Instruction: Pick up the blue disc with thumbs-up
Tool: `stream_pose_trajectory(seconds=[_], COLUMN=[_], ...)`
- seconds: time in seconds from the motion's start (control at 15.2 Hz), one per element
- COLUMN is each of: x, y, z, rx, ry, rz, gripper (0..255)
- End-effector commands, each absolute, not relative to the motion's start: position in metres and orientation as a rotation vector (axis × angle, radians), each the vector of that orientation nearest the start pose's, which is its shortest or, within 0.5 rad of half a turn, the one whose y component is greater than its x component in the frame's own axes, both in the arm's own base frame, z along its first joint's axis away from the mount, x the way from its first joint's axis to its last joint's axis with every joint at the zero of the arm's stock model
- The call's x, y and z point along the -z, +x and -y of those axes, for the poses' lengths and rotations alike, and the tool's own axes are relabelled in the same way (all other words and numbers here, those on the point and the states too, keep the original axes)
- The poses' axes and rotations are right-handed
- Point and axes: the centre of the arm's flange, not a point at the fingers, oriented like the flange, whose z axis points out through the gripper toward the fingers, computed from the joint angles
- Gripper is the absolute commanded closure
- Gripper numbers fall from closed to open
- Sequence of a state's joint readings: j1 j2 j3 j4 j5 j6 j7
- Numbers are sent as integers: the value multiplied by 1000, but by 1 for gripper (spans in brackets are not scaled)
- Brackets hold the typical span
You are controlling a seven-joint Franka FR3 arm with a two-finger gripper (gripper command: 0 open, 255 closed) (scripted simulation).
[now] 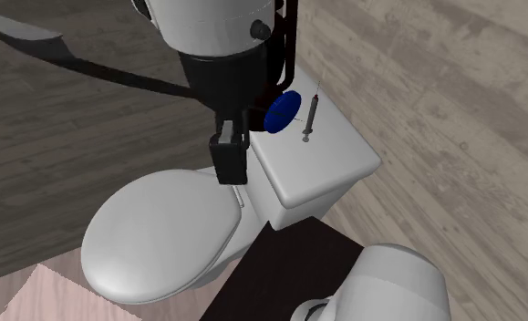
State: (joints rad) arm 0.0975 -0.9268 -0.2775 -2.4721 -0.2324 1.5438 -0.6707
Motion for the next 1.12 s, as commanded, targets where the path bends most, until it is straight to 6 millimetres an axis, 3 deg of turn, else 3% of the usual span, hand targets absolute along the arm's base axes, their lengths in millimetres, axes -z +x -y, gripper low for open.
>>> stream_pose_trajectory(seconds=[0.0, 0.26, 0.59, 1.06], x=[-563, -565, -568, -531], y=[260, 264, 286, 286], z=[124, 175, 232, 232], rx=[-15, 34, 93, 93], ry=[-2942, -2781, -2518, -2518], rz=[1148, 1542, 1981, 1981], gripper=[0, 0, 0, 0])
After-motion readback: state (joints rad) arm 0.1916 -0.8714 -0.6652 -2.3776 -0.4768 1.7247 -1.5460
